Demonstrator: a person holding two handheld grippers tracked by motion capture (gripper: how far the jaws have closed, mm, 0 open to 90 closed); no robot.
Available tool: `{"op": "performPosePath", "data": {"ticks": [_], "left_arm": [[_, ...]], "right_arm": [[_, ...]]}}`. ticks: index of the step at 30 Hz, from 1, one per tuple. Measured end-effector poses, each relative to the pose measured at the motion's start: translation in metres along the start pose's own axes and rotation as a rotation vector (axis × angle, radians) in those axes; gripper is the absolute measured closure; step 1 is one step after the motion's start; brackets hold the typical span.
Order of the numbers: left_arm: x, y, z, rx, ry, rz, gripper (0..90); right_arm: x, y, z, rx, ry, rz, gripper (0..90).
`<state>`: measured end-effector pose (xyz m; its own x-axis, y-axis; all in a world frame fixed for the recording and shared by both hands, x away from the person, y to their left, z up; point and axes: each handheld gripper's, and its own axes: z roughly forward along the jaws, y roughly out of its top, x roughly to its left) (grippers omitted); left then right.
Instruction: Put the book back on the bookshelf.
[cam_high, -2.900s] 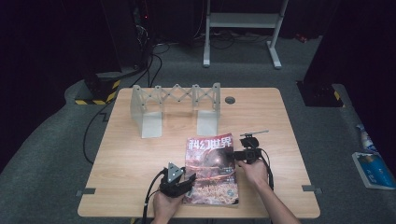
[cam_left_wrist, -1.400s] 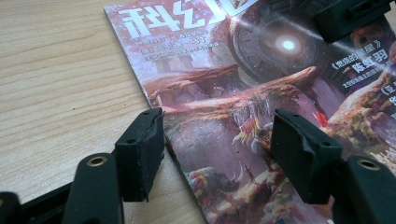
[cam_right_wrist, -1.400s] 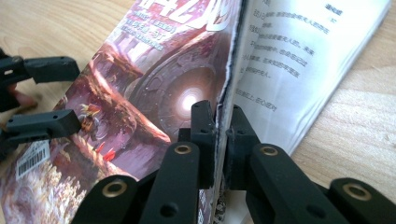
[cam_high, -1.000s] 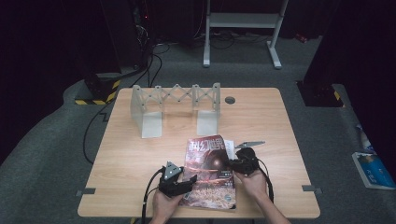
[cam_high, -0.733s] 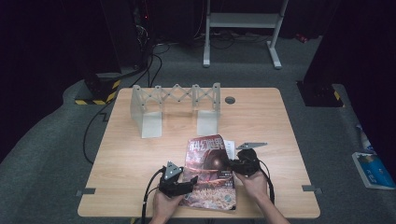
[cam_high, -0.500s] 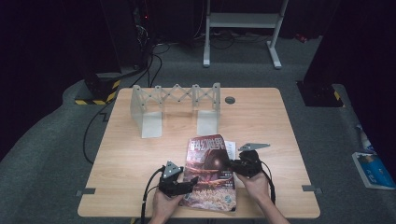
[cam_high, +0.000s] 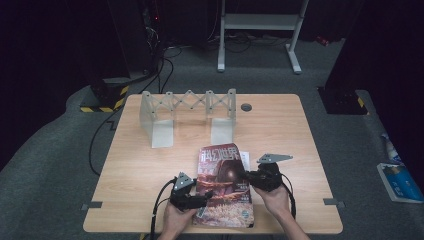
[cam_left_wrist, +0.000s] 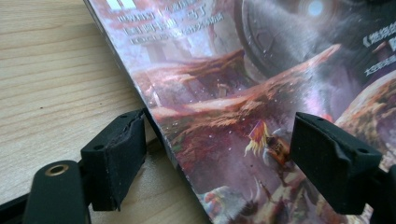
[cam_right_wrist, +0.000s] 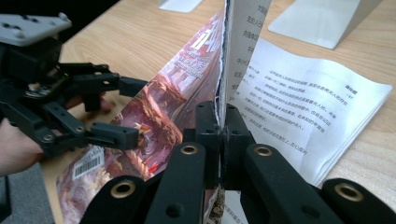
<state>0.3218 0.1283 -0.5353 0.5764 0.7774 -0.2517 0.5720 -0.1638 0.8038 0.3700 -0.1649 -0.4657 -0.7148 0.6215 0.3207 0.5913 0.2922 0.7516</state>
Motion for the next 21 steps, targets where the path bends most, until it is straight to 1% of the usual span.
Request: {"op": "performPosePath", "data": {"ticks": [3, 6, 7, 10, 13, 14, 16, 17, 19, 20, 21], "left_arm": [[0.0009, 0.0003, -0.0001, 0.001, -0.007, -0.002, 17.2], [0.0010, 0.0004, 0.0003, 0.001, -0.027, -0.006, 17.1], [0.0010, 0.0004, 0.0003, 0.001, -0.027, -0.006, 17.2], [0.0018, 0.0011, 0.0005, 0.005, -0.052, -0.013, 18.3], [0.0018, 0.0021, 0.0012, 0.010, -0.056, -0.011, 18.6], [0.0020, 0.0038, 0.0028, 0.017, -0.064, -0.011, 18.6], [0.0015, 0.0043, 0.0037, 0.016, -0.064, -0.015, 18.8], [0.0011, 0.0054, 0.0047, 0.020, -0.059, -0.007, 19.3], [0.0013, 0.0057, 0.0049, 0.019, -0.059, -0.009, 22.3], [0.0017, 0.0059, 0.0047, 0.018, -0.056, -0.014, 23.9], [0.0030, 0.0062, 0.0038, 0.019, -0.054, -0.032, 26.1]], "right_arm": [[0.0007, 0.0003, -0.0015, -0.006, 0.006, -0.010, 88.4], [0.0026, 0.0019, -0.0016, -0.011, 0.018, -0.026, 88.4], [0.0026, 0.0019, -0.0016, -0.011, 0.018, -0.026, 88.4], [0.0059, 0.0044, -0.0013, -0.019, 0.034, -0.044, 88.4], [0.0085, 0.0053, -0.0019, -0.022, 0.041, -0.050, 88.4], [0.0083, 0.0053, -0.0022, -0.022, 0.041, -0.050, 88.4], [0.0078, 0.0051, -0.0026, -0.021, 0.040, -0.046, 88.4], [0.0063, 0.0046, -0.0027, -0.016, 0.037, -0.038, 88.4], [0.0047, 0.0041, -0.0024, -0.011, 0.031, -0.032, 88.3], [0.0039, 0.0038, -0.0020, -0.008, 0.031, -0.034, 88.3], [0.0031, 0.0033, -0.0009, -0.004, 0.030, -0.025, 88.3]]}}
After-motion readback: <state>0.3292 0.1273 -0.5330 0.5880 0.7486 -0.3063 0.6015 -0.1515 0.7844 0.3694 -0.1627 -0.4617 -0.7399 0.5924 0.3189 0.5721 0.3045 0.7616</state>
